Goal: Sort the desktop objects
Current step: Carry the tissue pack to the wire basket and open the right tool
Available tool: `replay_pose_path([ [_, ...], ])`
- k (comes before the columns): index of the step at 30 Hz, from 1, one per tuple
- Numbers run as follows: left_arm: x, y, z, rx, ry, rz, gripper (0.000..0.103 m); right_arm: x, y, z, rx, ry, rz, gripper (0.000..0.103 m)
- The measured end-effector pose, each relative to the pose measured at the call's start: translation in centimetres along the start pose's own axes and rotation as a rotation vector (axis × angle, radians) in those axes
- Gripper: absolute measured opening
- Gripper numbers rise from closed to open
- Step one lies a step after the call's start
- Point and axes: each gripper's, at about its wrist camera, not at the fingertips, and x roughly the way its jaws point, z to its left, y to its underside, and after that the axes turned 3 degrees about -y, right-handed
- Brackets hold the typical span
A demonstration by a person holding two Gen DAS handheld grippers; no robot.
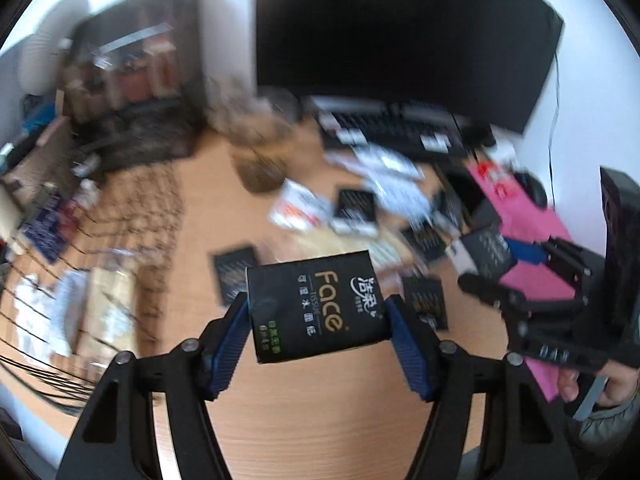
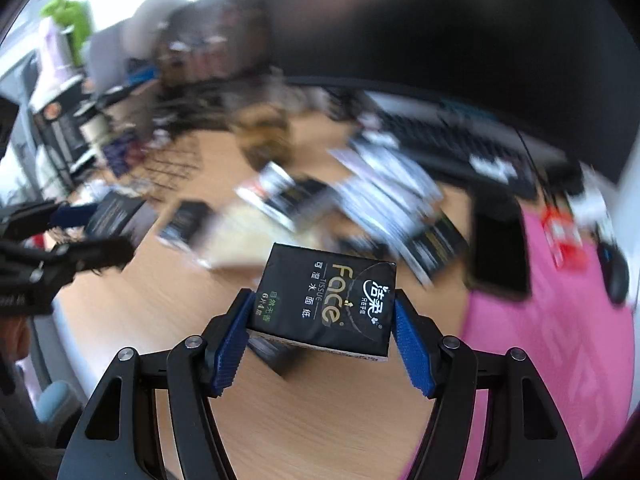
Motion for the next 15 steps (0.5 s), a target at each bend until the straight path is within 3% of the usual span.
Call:
replay_pose_path([
  [6,-4.0,-2.2,9.3,-0.152,-0.148,-0.095,0.072,0.9,-7.3,9.0,-0.152,-0.150,-0.058,0.067],
  [11,-3.9,-1.6,17.1,-0.287,-0.236,-0.077,0.072,5.0,-11.9,17.4,-0.253,-0.299,-0.036,0.067],
  [15,-2.4,-0.8,20.9,-0.359,-0.255,-0.046,0.072,8.4,-13.4,20.8,-0.275,-0.315,-0.001,0.068],
])
